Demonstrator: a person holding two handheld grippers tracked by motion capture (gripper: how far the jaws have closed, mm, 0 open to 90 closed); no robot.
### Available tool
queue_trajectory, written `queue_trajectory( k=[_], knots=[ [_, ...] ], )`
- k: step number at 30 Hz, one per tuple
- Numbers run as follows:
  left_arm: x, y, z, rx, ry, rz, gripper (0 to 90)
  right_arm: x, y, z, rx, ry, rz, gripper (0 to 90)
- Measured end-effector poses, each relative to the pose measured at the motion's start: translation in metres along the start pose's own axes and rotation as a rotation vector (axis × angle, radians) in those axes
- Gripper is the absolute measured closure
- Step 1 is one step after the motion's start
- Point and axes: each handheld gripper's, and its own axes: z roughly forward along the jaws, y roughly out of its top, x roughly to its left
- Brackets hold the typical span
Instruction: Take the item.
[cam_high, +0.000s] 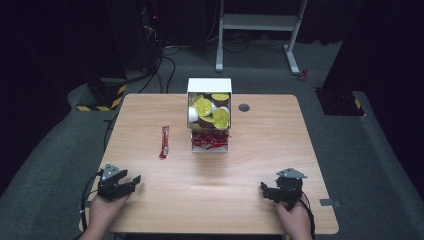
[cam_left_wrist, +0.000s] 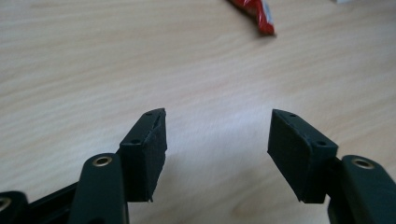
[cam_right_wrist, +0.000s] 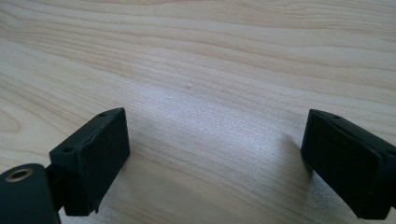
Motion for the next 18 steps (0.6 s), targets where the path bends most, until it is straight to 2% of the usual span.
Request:
queue_trajectory(
  k=[3,5,6,9,10,12,18],
  knots=[
    [0.002,-0.011,-0.005,0.032,-0.008,0.012,36.2,0.0,0.0,0.0,0.0,0.0,-0.003,7.8],
    [0.002,-0.016,-0.009,0.014,0.0,-0.002,33.4,0.0,0.0,0.0,0.0,0.001,-0.003,7.8],
    [0.0,-0.018,-0.01,0.021,-0.004,0.0,30.3,0.0,0.0,0.0,0.0,0.001,-0.002,7.8],
    [-0.008,-0.017,-0.007,0.044,0.023,0.057,19.5,0.0,0.0,0.0,-0.001,0.001,-0.002,7.8],
    [-0.009,-0.017,-0.006,0.048,0.031,0.046,14.5,0.0,0.0,0.0,-0.001,0.0,-0.003,7.8],
    [-0.008,-0.016,-0.004,0.056,0.031,0.022,11.4,0.0,0.0,0.0,-0.001,0.001,-0.003,7.8],
    [-0.008,-0.016,-0.004,0.057,0.031,0.022,11.0,0.0,0.0,0.0,-0.001,0.0,-0.003,7.8]
  ],
)
